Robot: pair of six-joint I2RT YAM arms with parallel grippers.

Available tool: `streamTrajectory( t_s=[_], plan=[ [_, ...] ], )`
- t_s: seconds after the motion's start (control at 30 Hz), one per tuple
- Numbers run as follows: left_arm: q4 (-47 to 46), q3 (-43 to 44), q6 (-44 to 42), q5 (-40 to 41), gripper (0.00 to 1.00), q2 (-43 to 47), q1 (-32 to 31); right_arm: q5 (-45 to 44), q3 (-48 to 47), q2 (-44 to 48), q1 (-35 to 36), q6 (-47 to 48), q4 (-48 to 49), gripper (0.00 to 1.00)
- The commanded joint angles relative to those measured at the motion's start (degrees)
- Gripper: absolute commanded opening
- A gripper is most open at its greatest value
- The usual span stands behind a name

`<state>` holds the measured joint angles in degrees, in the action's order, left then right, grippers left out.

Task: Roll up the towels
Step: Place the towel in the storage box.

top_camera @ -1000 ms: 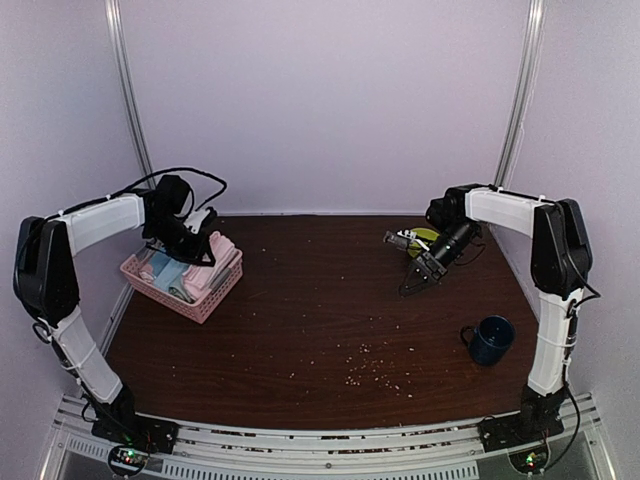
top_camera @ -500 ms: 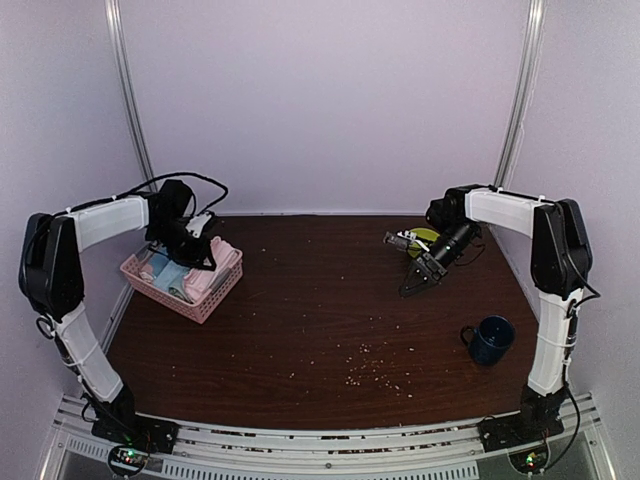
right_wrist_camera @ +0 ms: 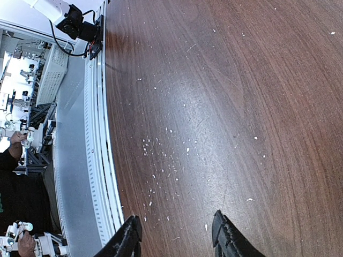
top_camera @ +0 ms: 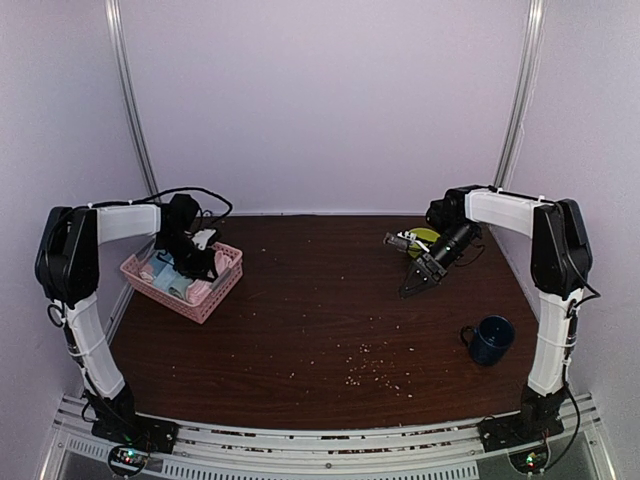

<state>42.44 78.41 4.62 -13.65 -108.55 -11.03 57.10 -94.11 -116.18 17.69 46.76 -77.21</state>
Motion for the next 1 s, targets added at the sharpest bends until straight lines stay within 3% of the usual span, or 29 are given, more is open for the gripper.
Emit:
streamTrajectory(
  t_s=[0.0, 0.37, 0.5, 0.6, 0.97],
  plan=[
    [-3.1, -2.3, 1.0, 12.7, 0.00, 1.6, -1.6, 0.9, 0.9, -0.5, -0.3, 0.8, -0.5, 0.47],
    [-6.9, -7.4, 4.5, 31.9, 0.00, 2.6, -9.1, 0.6, 1.1, -1.0, -0.3, 0.9, -0.5, 0.47],
    [-7.8, -8.5, 3.9, 29.8, 0.00, 0.2, -10.2, 0.5, 1.2, -1.1, -0.3, 0.9, -0.5, 0.47],
    [-8.2, -8.9, 4.0, 29.1, 0.12, 0.3, -11.8, 0.5, 1.2, -1.1, -0.3, 0.9, -0.5, 0.47],
    [-5.3, -6.3, 3.2, 22.2, 0.34, 6.0, -12.0, 0.4, 1.3, -0.7, -0.3, 1.0, -0.5, 0.47]
  ],
)
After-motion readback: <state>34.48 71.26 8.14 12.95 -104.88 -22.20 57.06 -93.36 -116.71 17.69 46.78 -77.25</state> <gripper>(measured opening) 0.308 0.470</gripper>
